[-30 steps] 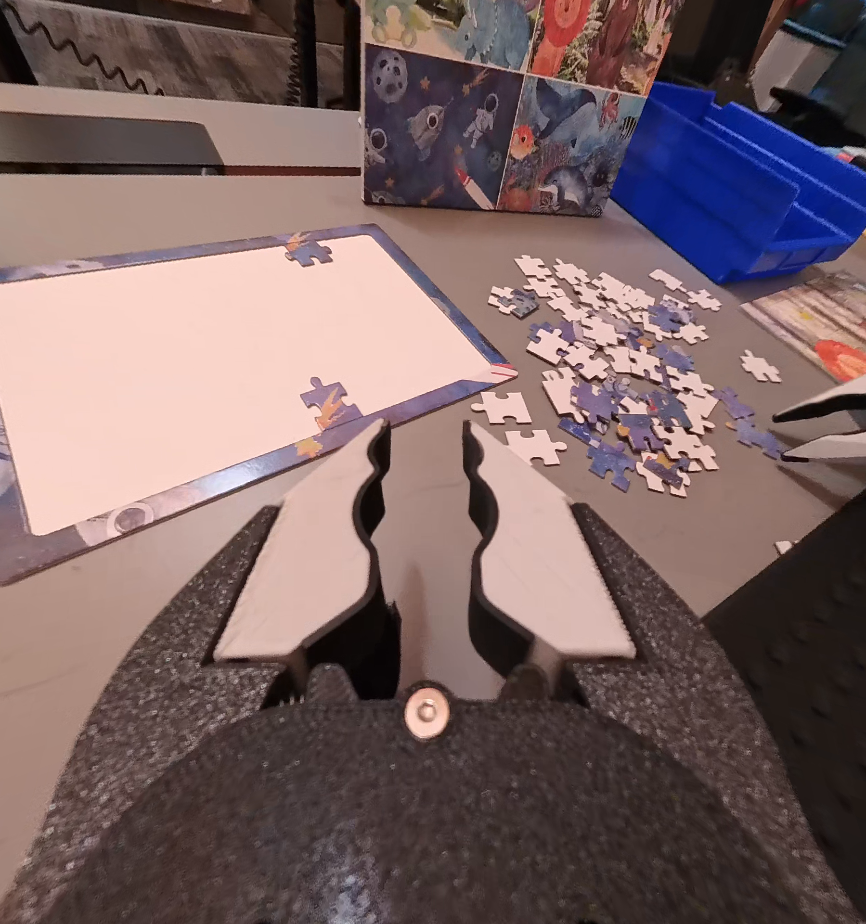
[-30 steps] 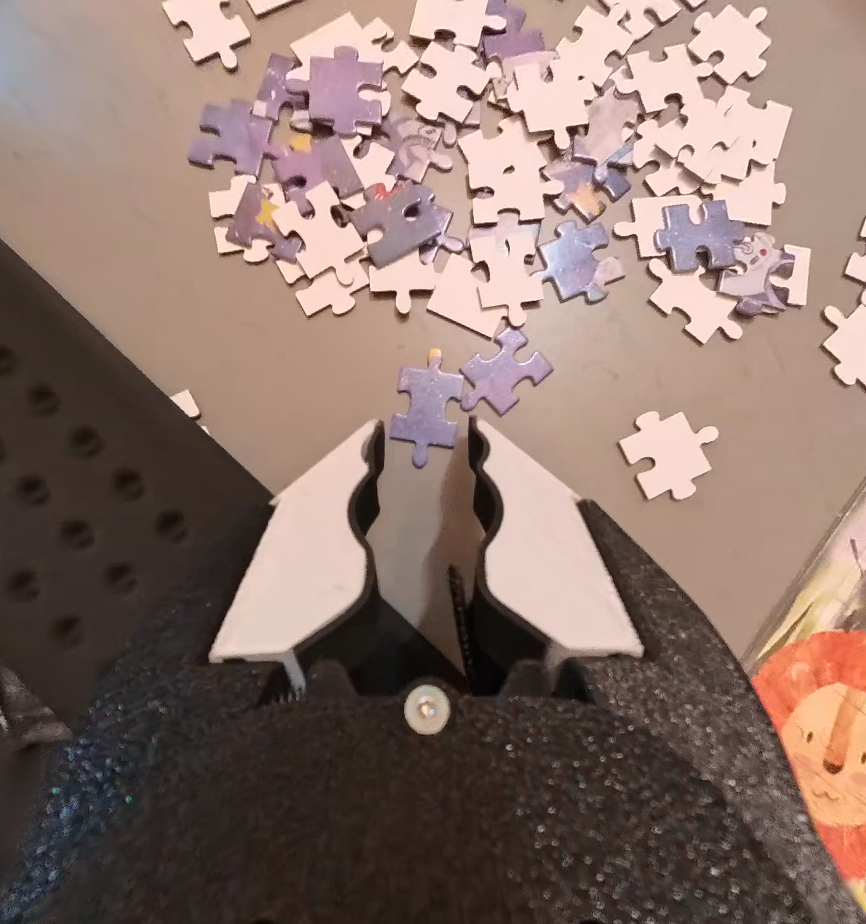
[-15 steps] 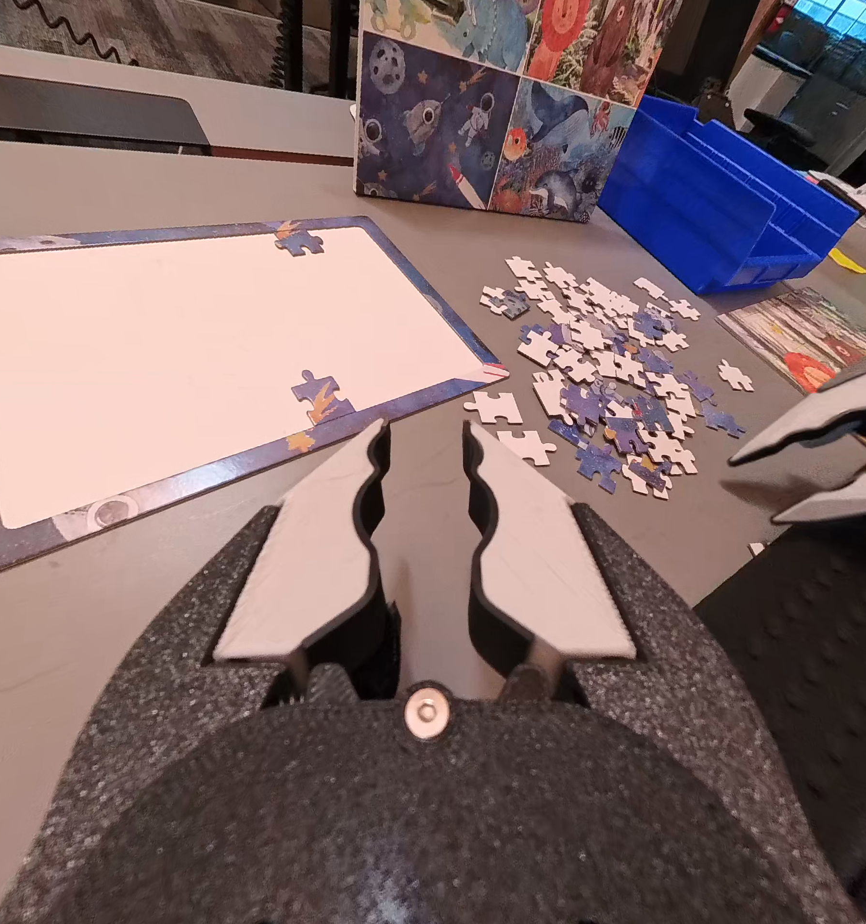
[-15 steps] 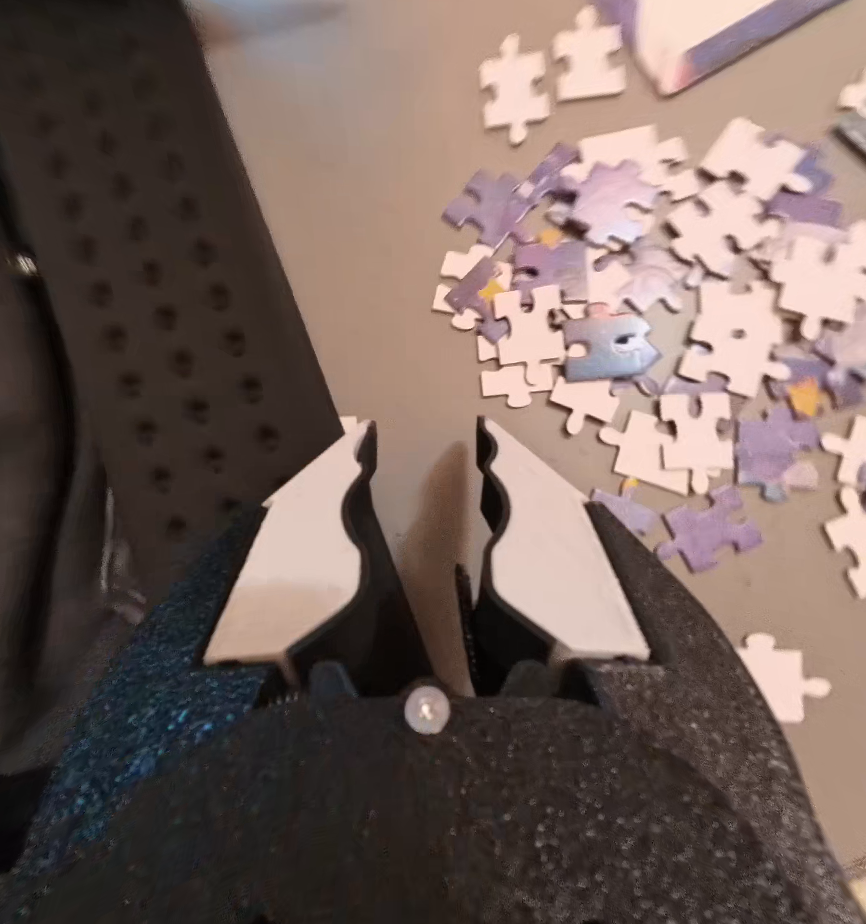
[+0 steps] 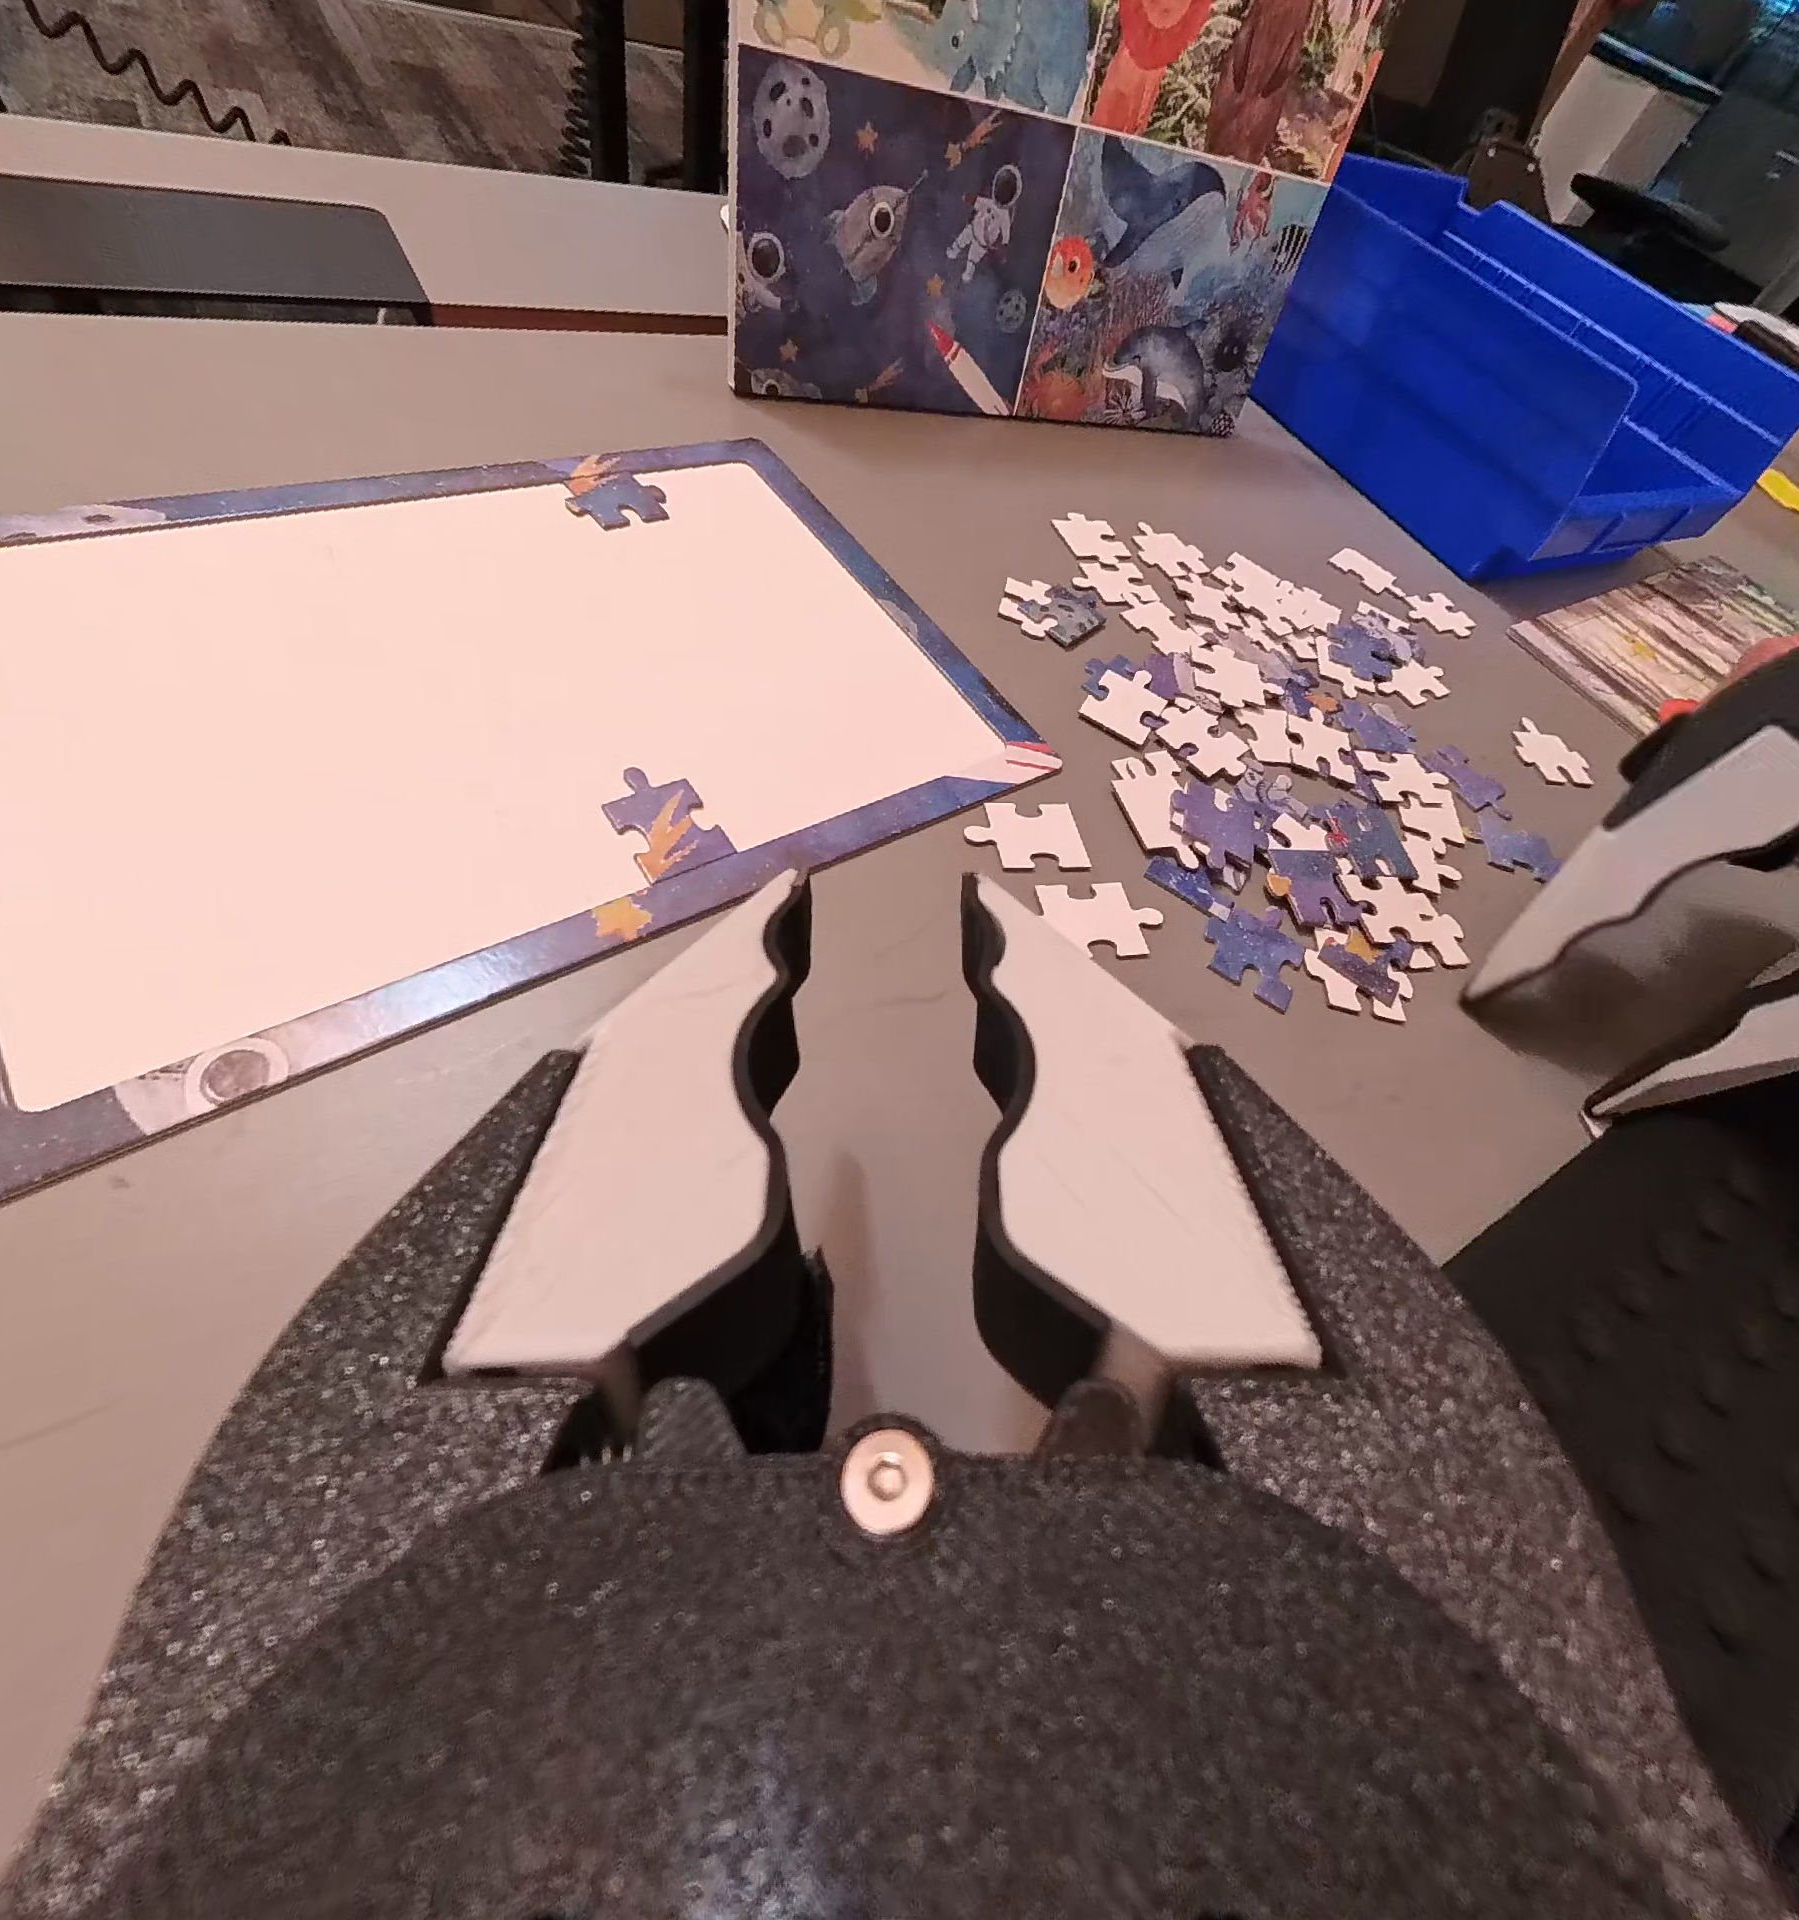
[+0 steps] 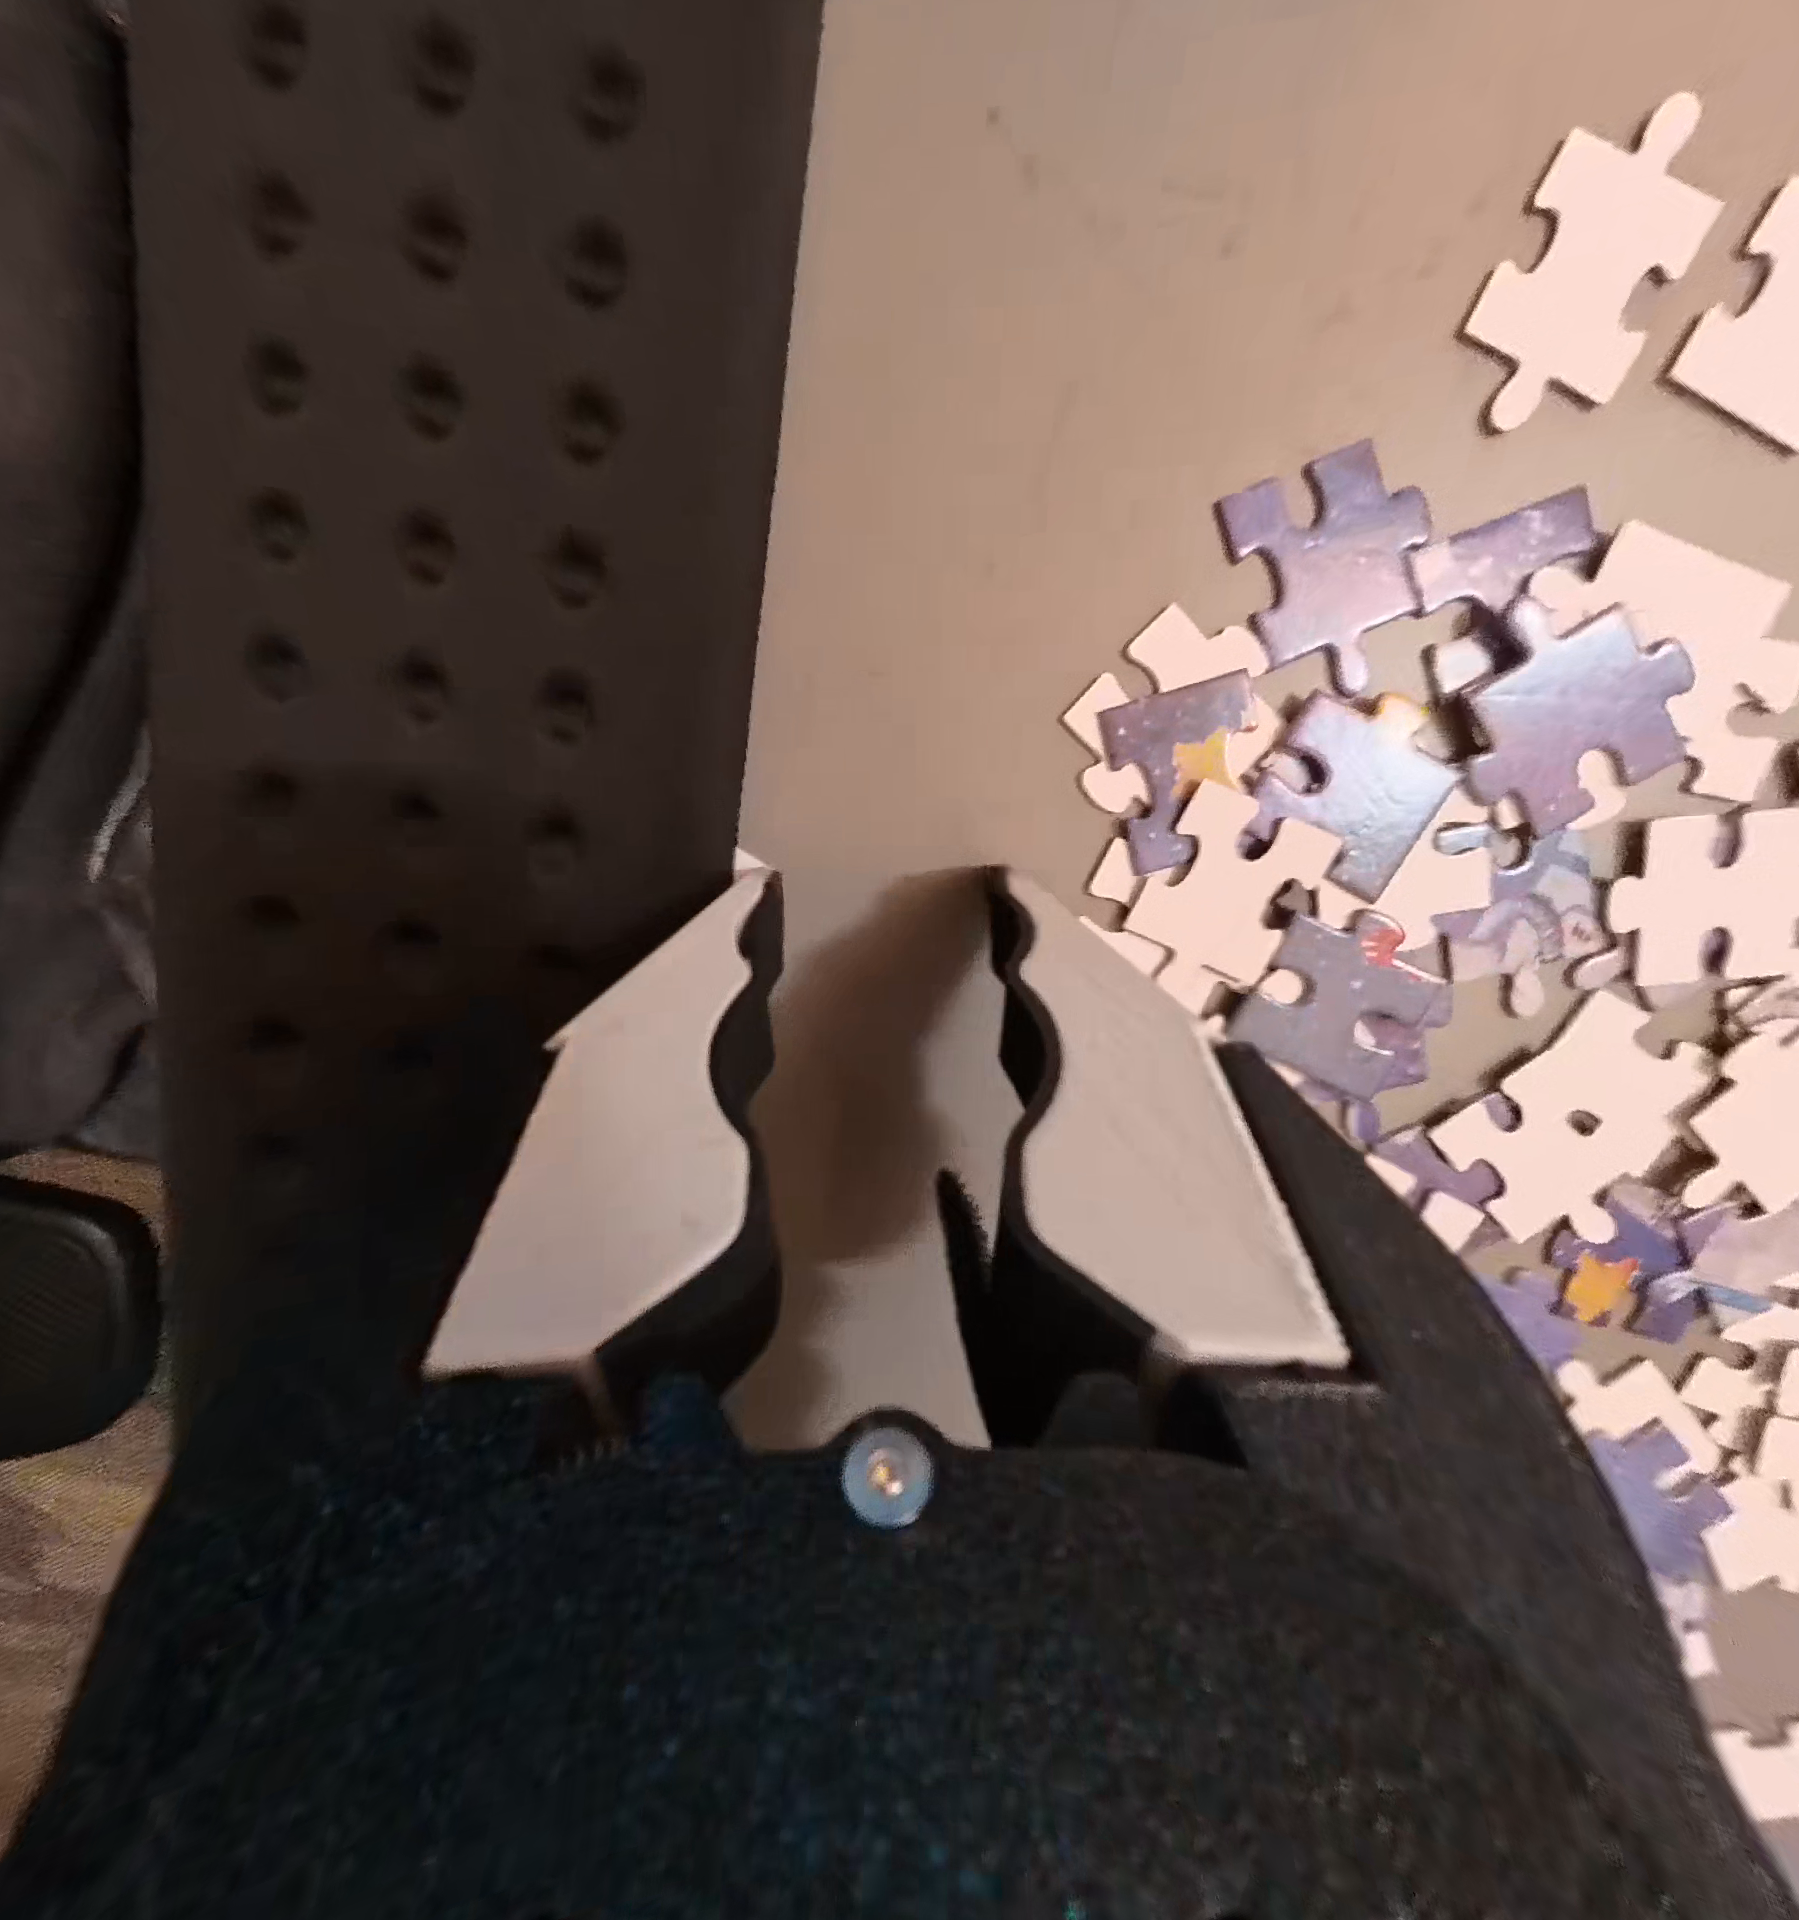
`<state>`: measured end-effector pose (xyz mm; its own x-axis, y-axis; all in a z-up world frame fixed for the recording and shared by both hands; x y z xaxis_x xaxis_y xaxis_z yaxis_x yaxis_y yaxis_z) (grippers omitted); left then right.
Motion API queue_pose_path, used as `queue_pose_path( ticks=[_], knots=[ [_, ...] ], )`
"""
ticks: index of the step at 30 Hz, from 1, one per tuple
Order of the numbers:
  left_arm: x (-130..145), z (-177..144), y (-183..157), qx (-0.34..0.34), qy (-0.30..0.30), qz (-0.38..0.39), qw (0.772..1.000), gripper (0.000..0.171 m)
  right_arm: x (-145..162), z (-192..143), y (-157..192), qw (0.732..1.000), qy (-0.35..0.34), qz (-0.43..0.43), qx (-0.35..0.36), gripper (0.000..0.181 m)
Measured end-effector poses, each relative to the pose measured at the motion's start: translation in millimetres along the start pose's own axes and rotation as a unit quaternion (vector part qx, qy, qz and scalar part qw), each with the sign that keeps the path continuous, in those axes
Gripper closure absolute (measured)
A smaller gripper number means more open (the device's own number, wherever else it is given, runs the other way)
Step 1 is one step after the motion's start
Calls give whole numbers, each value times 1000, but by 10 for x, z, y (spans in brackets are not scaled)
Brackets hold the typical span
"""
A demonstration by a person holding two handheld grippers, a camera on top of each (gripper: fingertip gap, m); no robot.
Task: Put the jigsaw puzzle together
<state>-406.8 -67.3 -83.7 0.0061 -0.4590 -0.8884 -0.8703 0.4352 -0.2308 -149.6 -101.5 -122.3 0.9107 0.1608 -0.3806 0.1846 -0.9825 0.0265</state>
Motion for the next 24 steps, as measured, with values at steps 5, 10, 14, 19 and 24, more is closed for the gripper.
queue_pose_path(
  ticks=[5,10,14,19,24],
  knots=[
    [8,15,-1,1,6,0,1000,143,13,-46,-158,996,-4,-32,88,147],
    [9,16,4,5,7,-4,1000,143,-74,-187,-10,997,-69,17,-4,140],
    [10,14,4,5,7,-4,1000,143,4,-27,30,999,-31,0,-11,140],
    [11,13,-2,4,6,0,1000,143,-6,13,17,999,-13,-32,-19,141],
    [13,16,-4,2,7,2,1000,143,-37,7,-1,998,-2,-68,2,134]
  ],
)
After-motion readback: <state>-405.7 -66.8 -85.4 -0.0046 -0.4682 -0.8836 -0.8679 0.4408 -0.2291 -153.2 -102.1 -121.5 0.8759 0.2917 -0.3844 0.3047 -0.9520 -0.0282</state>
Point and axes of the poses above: each gripper's, where its closed fingertips meet, z out along the fingers, x out of its underside, y = z × x across the jaws, the point moved 6 cm from there along -z, back along the fingers
